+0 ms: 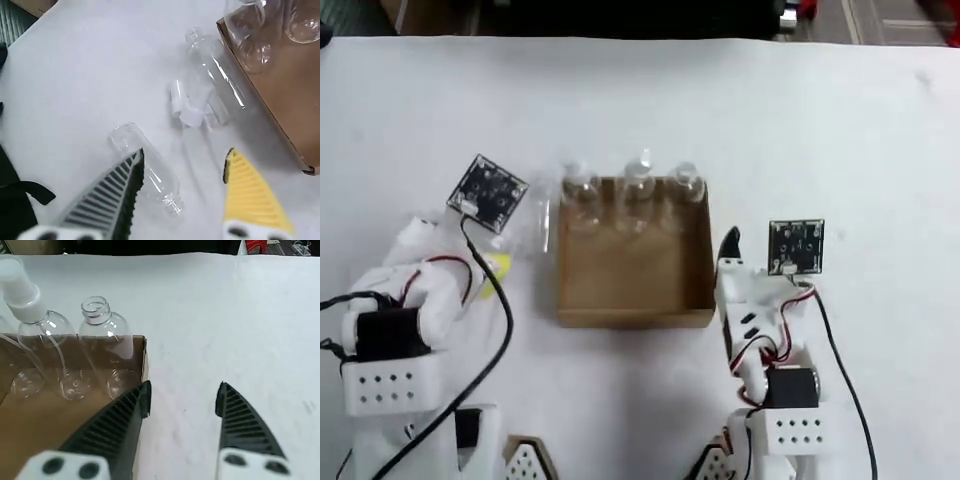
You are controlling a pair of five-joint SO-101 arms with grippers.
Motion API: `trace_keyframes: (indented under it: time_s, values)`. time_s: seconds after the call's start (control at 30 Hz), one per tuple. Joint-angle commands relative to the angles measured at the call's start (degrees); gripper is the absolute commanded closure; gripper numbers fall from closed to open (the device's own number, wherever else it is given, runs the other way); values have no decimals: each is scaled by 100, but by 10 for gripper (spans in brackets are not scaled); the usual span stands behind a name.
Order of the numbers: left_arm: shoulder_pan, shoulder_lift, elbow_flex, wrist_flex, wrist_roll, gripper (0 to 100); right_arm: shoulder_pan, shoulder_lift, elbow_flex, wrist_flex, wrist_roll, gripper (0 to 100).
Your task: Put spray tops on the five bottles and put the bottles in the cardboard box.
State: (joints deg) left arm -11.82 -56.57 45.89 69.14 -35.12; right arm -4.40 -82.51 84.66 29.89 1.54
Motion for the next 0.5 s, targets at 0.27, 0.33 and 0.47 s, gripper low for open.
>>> trace_keyframes:
  time_s: [0.27,0.33,0.47]
  values:
    - [40,2018,290,-1916,-53,755,4,-31,0,-224,88,808]
    - [4,2404,290,-2198,-62,755,4,-31,0,-224,88,808]
    - [4,3020,290,-2681,-62,755,-4,-40,0,-233,88,808]
